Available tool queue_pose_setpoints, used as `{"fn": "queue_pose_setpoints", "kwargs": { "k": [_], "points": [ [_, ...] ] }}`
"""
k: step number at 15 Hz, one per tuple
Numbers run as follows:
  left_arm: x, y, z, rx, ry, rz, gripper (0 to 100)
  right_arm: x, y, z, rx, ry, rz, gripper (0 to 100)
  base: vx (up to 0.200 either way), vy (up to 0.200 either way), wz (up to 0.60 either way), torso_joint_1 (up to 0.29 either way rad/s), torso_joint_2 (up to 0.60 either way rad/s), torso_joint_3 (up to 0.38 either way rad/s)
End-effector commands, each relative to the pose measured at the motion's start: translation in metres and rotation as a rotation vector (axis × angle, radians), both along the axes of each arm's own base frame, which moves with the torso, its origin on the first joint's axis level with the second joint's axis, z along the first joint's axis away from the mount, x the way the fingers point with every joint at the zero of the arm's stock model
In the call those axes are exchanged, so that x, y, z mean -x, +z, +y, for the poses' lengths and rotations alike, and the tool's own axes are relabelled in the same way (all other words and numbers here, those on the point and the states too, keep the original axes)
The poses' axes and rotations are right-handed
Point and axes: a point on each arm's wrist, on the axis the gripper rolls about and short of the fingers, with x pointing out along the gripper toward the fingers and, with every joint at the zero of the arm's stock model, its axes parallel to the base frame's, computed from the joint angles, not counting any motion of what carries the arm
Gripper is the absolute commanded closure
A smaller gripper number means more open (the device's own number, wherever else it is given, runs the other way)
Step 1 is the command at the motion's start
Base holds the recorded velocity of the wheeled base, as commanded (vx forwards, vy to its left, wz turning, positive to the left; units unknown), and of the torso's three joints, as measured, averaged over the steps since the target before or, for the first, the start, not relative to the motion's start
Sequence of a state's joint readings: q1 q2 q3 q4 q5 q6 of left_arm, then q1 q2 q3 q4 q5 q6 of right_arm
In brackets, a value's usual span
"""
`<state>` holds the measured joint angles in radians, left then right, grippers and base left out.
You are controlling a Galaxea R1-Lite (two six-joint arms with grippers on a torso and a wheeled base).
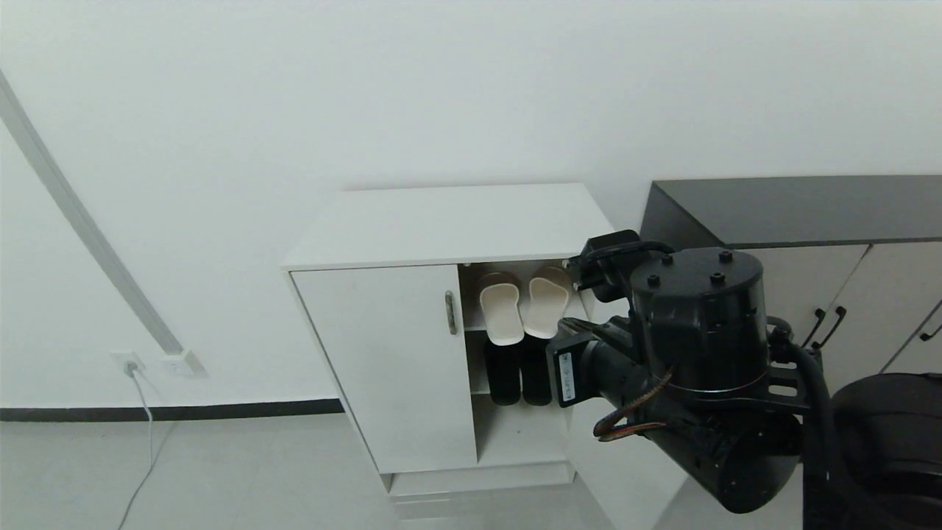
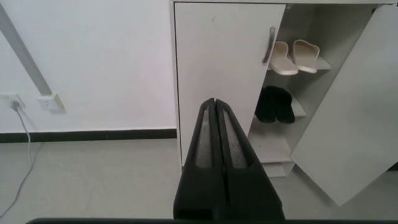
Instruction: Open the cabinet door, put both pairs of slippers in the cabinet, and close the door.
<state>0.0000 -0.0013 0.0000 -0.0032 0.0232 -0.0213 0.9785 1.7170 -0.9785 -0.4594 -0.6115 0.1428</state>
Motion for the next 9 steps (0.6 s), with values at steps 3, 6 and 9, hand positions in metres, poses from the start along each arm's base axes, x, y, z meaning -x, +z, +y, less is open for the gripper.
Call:
{"fn": "queue_pose_setpoints", "kwargs": {
  "k": [3, 6, 9],
  "points": [
    [-0.0001, 0.0000, 0.0000, 0.000, 0.000, 0.001, 100, -0.0007, 0.0001, -0.0006, 0.000, -0.003, 0.000, 100, 0.000, 0.000, -0.60, 0.007, 0.00, 0.001],
    [-0.0001, 0.0000, 0.0000, 0.000, 0.000, 0.001, 100, -0.0058, 0.0006, -0.0044, -0.001, -0.023, -0.001, 100, 0.000, 0.000, -0.40, 0.000, 0.00, 0.000],
    [-0.0001, 0.0000, 0.0000, 0.000, 0.000, 0.001, 100, -0.0072, 0.0001, -0.0050, 0.000, -0.028, 0.000, 100, 0.000, 0.000, 0.00, 0.000, 0.00, 0.000]
  ]
}}
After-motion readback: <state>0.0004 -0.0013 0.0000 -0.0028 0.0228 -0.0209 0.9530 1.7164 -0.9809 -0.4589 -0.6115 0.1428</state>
